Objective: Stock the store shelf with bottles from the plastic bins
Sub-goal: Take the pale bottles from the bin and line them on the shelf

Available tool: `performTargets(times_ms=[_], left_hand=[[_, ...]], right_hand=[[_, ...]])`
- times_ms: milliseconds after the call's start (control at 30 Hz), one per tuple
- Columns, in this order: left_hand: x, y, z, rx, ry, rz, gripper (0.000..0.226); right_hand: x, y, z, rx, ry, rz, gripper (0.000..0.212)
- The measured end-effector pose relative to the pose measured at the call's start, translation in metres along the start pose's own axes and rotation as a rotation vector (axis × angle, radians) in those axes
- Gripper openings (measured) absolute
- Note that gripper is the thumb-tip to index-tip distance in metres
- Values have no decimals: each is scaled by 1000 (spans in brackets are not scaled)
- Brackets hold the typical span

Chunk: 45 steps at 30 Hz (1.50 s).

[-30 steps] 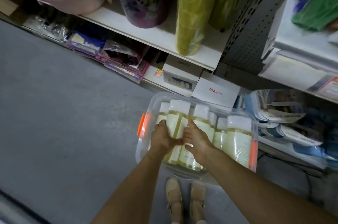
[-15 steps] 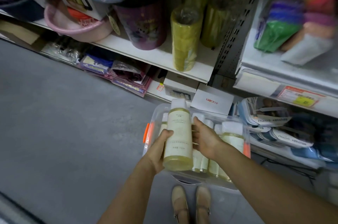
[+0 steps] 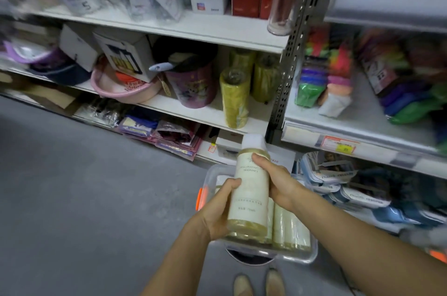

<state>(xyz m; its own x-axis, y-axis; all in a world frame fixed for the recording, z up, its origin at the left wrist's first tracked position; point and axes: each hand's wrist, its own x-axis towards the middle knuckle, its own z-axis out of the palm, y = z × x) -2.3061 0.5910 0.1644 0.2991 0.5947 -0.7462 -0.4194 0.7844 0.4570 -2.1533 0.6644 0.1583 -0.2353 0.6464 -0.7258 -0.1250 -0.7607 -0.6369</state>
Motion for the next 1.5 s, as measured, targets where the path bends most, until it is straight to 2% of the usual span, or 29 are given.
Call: performTargets(times_ms=[100,200,300,467,600,700,800,867,933,1000,1100,1300,1500], left_hand=[[-21,10,18,135,-7,-67,77],[-39,24,37,309,4,-84,101],[-59,39,59,333,34,32,105],[-96,64,100,335,-4,282,83],[-124,83,127,343,-84,416,83],[-139,96,147,378,-115,540,74],[-150,108,167,408,-159,591,67],[-154,114,180,426,-171,607,65],[-159,120,196,431,-192,612,68],[-162,125,213,460,-226,605,73],[-169,133,242,500,-243,620,64],[-169,144,307,597,-233,593,59],[-156,151,384,801,-144,724,50]], right_hand=[[-28,-19,3,4,-20,-57,53],[-58,-42,7,25,-47,-140,63],[-95,-69,11,13,-82,-255,64],[-150,-113,11,-11,-143,-380,55],[-191,-139,8,2,-159,-467,46],[-218,-148,5,-68,-182,-528,42],[-241,-157,-1,-169,-184,-595,36],[-254,-163,-4,-241,-206,-638,39],[-264,-170,-7,-297,-210,-676,51],[-272,-177,-9,-319,-172,-729,66],[-283,-190,-15,-344,-38,-818,81],[-304,-226,-56,-241,141,-917,84],[-312,-272,-122,-182,249,-938,75]])
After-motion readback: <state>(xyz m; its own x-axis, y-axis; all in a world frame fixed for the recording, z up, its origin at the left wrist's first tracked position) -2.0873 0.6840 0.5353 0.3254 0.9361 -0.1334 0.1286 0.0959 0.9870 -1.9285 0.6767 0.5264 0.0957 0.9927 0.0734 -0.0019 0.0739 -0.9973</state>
